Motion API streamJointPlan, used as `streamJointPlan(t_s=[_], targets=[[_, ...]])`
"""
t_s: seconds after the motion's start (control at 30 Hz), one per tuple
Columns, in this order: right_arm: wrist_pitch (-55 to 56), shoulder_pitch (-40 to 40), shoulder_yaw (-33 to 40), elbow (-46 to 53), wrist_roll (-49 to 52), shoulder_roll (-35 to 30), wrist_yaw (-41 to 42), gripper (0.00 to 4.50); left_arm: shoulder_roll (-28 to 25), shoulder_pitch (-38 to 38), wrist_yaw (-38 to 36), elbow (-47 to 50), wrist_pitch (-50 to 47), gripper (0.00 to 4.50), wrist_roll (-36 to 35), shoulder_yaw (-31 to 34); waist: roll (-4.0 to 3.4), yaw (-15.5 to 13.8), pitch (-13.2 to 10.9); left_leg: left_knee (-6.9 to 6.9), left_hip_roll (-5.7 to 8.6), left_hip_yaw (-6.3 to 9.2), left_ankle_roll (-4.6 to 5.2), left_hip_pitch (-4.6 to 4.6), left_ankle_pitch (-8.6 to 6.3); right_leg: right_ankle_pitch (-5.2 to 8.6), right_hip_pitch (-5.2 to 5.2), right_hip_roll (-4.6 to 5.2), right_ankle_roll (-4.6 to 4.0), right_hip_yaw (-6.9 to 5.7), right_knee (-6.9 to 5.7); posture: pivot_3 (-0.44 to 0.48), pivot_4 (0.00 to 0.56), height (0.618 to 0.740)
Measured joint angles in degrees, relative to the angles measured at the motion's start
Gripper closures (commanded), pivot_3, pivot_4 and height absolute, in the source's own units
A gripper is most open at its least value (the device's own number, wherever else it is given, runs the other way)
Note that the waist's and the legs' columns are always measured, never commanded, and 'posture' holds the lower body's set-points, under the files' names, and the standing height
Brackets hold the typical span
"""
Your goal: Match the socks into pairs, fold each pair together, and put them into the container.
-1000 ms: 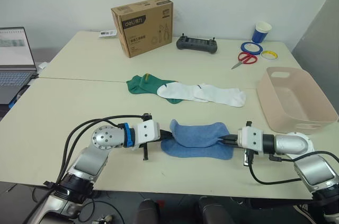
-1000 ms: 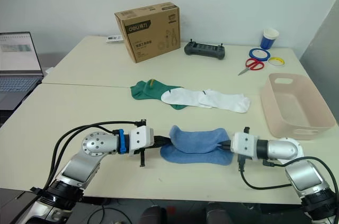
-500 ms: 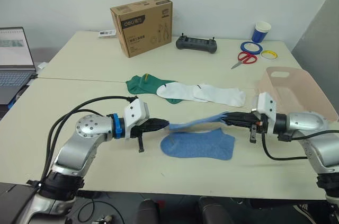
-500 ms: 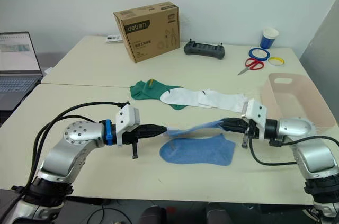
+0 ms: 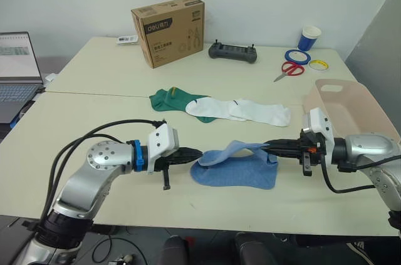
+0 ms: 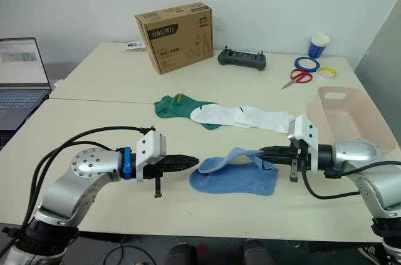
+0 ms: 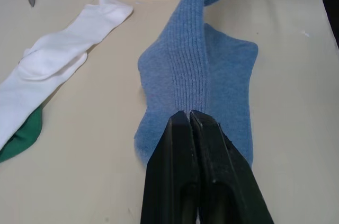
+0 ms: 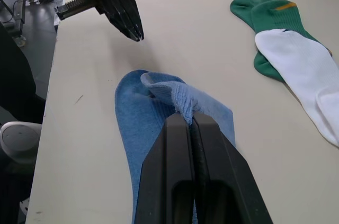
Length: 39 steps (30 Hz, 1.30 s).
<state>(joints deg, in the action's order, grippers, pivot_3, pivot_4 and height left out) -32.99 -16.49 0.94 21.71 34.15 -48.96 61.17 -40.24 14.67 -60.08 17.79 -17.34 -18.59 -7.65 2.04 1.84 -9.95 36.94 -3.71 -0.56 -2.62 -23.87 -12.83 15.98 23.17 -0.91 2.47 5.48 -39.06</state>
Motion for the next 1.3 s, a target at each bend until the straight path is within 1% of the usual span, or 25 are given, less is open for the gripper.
streamJointPlan(t_s=[0.07,0.1,0.3,0.5,0.67,0.77,0.83,0.9,1.13,1.3], targets=[[-0.01,0.29,-0.04,0.28,-0.33,0.0,-0.04,4.5,1.11,-0.67,0.88,-0.6,2.67,2.96,1.96,-0.96,0.0,0.0,0.0,0.0,0.0,-0.01,0.0,0.0,0.0,0.0,0.0,0.0,0.0,0.01,0.0,0.0,0.15,0.74],[-0.01,0.29,-0.06,0.44,-0.4,0.0,-0.07,4.5,1.62,-0.7,1.2,-0.84,4.11,2.7,3.02,-1.33,0.0,-0.02,0.0,0.0,0.0,0.0,0.0,0.0,0.0,0.0,0.0,0.0,0.0,-0.01,-0.01,0.0,0.15,0.74],[0.03,0.4,-0.08,0.57,-1.39,0.36,-0.21,4.5,2.85,-1.71,2.5,-3.92,10.49,2.7,8.24,-3.66,0.0,0.0,0.0,0.0,0.0,-0.02,0.0,0.01,0.0,0.0,0.0,0.0,0.0,0.01,-0.01,0.0,0.15,0.74],[0.05,0.38,-0.14,0.53,-1.43,0.62,-0.07,4.5,5.3,-0.23,4.7,-11.34,15.04,2.7,13.7,-5.65,0.0,-0.03,0.0,0.0,0.01,-0.02,0.0,0.01,0.0,-0.01,0.0,0.0,0.0,0.02,-0.01,0.0,0.15,0.74],[0.04,0.4,-0.14,0.51,-1.43,0.62,-0.07,4.5,6.5,0.97,5.45,-13.76,16.69,2.7,15.4,-6.19,0.0,-0.01,0.0,-0.01,0.0,-0.01,0.0,0.0,0.0,-0.01,0.0,0.0,0.0,0.0,-0.01,0.0,0.15,0.74],[0.04,0.74,-0.15,0.52,-1.43,0.68,-0.2,4.5,7.04,1.0,5.31,-13.8,16.67,3.28,15.32,-6.62,0.0,-0.03,0.0,-0.01,0.0,0.0,0.0,0.0,0.0,-0.01,0.0,0.0,0.0,0.0,-0.01,0.0,0.15,0.74],[0.02,0.81,-0.15,0.52,-1.43,0.77,-0.32,4.5,7.86,1.71,4.85,-13.99,16.41,3.84,14.56,-6.62,0.0,-0.04,0.0,0.0,0.0,0.0,0.0,0.0,0.0,-0.01,0.0,0.0,0.01,0.0,-0.02,0.0,0.15,0.74],[0.02,0.81,-0.14,0.52,-1.44,0.88,-0.4,4.5,8.14,2.83,4.3,-13.98,16.4,4.49,13.98,-6.61,0.0,-0.02,0.0,0.0,0.0,-0.01,0.0,0.01,0.0,-0.01,0.0,0.0,0.01,0.01,-0.02,0.0,0.15,0.74],[1.26,1.5,-0.17,-0.58,-2.91,1.07,-0.3,4.5,7.52,3.96,3.02,-14.03,16.47,4.49,11.91,-5.04,0.0,0.0,0.0,0.0,0.0,0.01,0.0,0.0,0.0,-0.01,0.0,-0.01,0.01,-0.01,-0.02,0.0,0.15,0.74],[2.2,1.37,-0.15,-3.33,-3.83,0.9,0.33,4.5,4.28,5.23,1.26,-13.37,14.94,4.49,10.36,-2.67,0.0,0.03,0.0,-0.01,0.0,0.0,0.0,0.01,0.0,-0.02,0.0,-0.01,0.02,0.0,-0.02,0.0,0.15,0.74]])
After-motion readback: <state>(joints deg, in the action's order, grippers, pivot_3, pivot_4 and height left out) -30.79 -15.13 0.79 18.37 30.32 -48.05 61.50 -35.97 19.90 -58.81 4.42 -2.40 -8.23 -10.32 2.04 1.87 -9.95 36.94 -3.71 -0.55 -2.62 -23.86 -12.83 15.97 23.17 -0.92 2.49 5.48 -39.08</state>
